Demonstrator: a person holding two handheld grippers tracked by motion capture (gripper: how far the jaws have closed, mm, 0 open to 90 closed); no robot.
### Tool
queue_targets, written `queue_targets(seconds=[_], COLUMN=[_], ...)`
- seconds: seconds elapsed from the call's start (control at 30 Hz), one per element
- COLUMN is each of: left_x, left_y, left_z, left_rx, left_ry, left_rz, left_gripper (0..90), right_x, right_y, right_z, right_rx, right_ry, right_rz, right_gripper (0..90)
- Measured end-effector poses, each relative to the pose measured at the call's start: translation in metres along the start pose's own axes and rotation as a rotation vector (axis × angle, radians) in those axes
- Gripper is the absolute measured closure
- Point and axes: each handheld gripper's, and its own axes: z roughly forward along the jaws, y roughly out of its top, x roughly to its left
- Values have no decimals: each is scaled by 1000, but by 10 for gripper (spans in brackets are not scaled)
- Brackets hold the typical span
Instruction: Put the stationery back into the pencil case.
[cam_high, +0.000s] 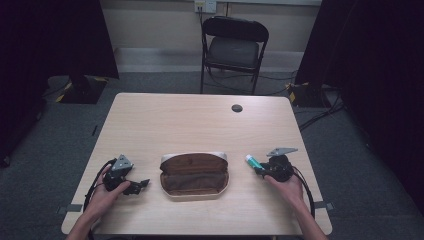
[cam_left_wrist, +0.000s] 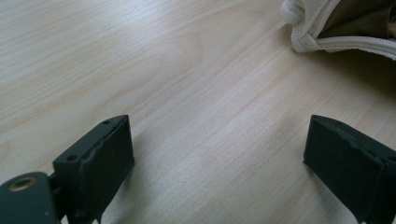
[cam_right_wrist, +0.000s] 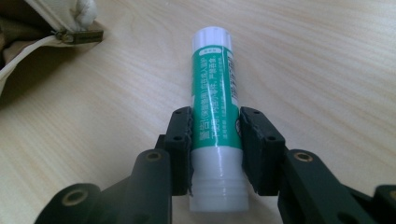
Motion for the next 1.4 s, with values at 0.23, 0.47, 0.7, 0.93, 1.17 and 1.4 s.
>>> queue_targets(seconds=[0.23, 0.47, 0.7, 0.93, 1.17, 1.4], left_x=[0, 0, 0, 0, 0, 0], left_y=[0, 0, 0, 2, 1, 2], left_z=[0, 0, 2, 3, 3, 3], left_rx=[-3, 0, -7, 2, 2, 2], left_ry=[-3, -2, -1, -3, -2, -3], left_rz=[-1, 0, -6, -11, -10, -11], left_gripper=[77, 76, 71, 38, 38, 38], right_x=[8, 15, 18, 20, 24, 31], right_y=[-9, -18, -20, -11, -4, -9], right_z=[-8, -14, -15, -9, -4, -5], right_rx=[19, 9, 12, 20, 40, 22], right_ry=[5, 21, 16, 30, 13, 51], right_rz=[-20, -48, -64, -88, -149, -162], right_gripper=[650, 639, 571, 603, 653, 646])
